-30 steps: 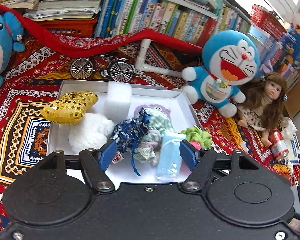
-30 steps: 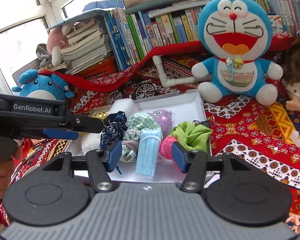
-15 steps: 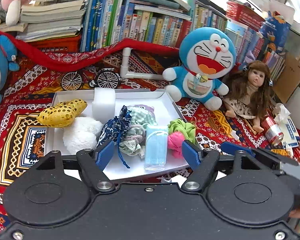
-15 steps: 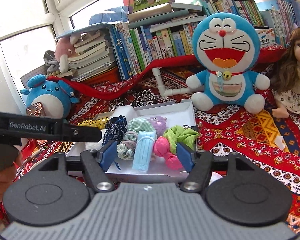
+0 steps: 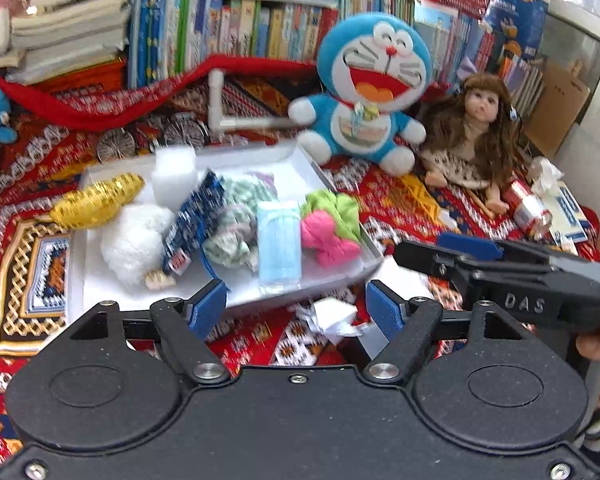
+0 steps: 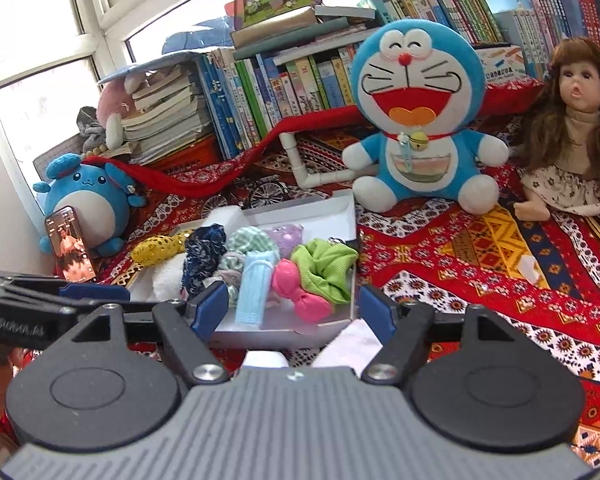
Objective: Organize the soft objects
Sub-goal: 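Withdraw both tools toward the white crumpled paper and the pink-white sock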
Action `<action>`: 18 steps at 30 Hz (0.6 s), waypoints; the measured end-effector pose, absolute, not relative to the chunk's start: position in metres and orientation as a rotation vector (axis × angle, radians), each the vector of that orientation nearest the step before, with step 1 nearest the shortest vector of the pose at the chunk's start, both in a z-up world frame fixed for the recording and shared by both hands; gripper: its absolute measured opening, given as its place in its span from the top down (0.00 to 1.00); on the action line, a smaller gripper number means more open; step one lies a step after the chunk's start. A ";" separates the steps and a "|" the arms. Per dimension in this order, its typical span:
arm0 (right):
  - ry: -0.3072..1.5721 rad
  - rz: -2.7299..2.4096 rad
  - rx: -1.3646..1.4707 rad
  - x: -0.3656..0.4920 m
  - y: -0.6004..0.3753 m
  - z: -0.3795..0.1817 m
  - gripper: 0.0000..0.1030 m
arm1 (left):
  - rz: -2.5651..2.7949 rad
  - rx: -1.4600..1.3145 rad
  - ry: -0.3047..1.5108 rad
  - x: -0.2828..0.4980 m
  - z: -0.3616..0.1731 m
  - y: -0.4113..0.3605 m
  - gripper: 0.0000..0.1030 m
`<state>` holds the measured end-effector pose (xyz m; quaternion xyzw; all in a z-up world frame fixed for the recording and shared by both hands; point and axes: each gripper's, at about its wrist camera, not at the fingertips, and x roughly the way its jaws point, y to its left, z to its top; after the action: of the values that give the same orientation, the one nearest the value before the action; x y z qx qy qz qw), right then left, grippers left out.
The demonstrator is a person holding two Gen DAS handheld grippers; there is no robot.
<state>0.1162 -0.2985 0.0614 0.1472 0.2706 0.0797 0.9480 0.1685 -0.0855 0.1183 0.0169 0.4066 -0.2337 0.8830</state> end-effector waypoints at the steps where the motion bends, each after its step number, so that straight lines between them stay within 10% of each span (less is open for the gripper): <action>1: 0.554 0.160 0.303 0.116 -0.300 0.060 0.21 | -0.491 0.027 0.866 0.170 0.117 -0.086 0.28; 18: 0.654 0.112 0.367 0.120 -0.317 0.027 0.20 | -0.479 -0.202 1.113 0.194 0.079 -0.096 0.60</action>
<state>0.1203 -0.3175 0.0272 0.1790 0.3193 0.0548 0.9290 0.1941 -0.0962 0.0786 -0.0947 0.5222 -0.2247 0.8172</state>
